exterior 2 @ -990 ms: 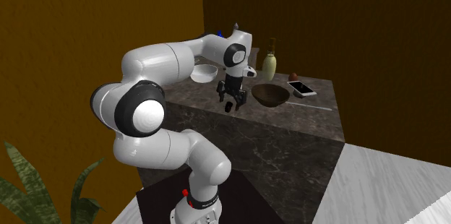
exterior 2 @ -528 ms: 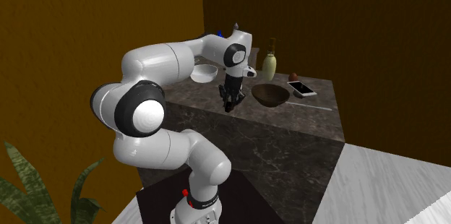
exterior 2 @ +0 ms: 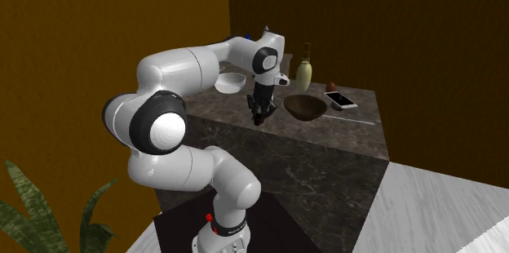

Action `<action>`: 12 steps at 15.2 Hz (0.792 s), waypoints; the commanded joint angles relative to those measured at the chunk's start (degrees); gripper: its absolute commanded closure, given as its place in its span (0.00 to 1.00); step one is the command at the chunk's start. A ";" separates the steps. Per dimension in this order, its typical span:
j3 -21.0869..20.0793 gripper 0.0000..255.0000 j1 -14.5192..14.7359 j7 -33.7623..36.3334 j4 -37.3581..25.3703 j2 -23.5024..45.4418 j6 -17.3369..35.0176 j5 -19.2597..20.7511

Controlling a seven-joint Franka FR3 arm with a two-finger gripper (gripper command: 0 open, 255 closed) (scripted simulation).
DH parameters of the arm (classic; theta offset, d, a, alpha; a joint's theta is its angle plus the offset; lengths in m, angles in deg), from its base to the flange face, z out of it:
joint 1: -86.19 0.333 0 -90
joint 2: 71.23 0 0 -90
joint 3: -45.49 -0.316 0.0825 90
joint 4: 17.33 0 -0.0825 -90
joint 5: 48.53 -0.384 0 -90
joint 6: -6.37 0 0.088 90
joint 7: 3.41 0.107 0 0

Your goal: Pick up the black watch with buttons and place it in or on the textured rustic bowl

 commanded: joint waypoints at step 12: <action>1.36 1.00 -0.45 1.37 -11.17 2.44 -8.68 1.23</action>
